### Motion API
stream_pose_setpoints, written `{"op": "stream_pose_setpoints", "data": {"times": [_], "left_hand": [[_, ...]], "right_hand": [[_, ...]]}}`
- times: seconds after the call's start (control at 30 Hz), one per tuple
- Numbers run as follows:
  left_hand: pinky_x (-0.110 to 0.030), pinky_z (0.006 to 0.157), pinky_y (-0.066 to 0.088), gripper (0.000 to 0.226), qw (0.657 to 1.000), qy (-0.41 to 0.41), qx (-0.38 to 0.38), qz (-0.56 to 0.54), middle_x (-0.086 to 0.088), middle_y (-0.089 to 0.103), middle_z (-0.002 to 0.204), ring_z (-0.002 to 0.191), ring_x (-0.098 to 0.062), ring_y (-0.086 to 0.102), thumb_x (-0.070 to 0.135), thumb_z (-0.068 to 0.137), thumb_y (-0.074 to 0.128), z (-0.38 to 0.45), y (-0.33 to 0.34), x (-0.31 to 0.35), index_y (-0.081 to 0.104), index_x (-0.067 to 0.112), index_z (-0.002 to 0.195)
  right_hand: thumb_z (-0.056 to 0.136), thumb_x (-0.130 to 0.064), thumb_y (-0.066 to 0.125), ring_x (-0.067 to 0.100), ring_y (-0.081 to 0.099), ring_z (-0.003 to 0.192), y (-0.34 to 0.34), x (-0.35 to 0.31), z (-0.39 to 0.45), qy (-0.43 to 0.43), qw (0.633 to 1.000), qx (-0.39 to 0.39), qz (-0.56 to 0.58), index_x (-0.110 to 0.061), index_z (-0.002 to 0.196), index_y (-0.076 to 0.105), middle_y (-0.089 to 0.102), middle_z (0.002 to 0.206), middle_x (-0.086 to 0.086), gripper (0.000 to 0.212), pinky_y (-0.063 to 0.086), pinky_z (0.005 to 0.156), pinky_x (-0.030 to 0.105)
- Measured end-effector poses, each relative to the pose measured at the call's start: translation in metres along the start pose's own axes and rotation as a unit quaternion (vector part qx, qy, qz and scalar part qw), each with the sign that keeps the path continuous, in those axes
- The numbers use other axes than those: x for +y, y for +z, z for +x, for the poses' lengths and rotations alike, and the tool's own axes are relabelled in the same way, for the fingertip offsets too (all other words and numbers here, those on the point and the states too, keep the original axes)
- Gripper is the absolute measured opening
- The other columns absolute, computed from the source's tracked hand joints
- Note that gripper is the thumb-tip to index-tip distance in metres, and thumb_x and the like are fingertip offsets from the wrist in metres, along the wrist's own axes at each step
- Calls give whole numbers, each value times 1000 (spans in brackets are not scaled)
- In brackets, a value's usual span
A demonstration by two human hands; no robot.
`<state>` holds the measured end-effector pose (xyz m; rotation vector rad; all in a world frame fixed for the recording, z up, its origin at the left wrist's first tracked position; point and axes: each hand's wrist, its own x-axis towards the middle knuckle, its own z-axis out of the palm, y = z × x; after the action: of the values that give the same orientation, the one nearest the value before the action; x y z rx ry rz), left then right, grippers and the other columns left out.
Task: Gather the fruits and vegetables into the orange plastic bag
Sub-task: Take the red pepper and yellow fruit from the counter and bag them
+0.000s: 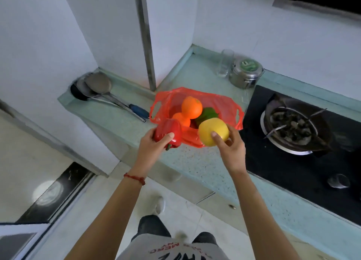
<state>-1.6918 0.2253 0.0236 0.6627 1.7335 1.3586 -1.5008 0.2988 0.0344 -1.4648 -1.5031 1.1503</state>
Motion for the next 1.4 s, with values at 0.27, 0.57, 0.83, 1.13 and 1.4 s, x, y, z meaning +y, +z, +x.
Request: {"op": "stream_pose_setpoints", "data": {"times": [0.27,0.57,0.83,1.13,1.4], "left_hand": [[-44,87,52,28,994,30,-91,59,11,63,90,93,-18,64,45,61,76,107,3,36,58,37,82],[-48,88,52,57,985,-38,-120,119,-3,67,97,93,-22,64,63,45,68,157,16,35,61,27,89],[-39,89,50,50,978,-46,-127,160,-6,64,104,96,-22,60,40,73,71,170,24,33,59,10,111],[-30,81,39,53,979,-21,-115,167,2,54,107,96,-14,49,38,78,66,175,30,35,51,13,123],[-35,102,41,64,991,-4,-93,95,-2,54,129,120,-18,50,34,76,69,170,20,31,44,11,130]], "right_hand": [[76,-34,72,10,48,98,36,-25,54,-8,995,77,-65,-22,129,46,50,109,-8,61,43,82,26],[73,-44,71,24,49,116,44,-8,77,60,982,81,-159,-20,133,40,51,130,6,72,44,95,40],[72,-50,69,23,53,110,40,3,86,86,979,31,-181,-26,133,39,55,126,3,73,48,90,42],[75,-53,65,25,49,117,47,-1,88,96,969,-16,-228,-23,138,32,49,132,6,77,46,90,42],[76,-54,63,22,40,128,47,-2,85,64,973,-9,-221,-22,139,32,42,142,4,77,42,96,41]]}}
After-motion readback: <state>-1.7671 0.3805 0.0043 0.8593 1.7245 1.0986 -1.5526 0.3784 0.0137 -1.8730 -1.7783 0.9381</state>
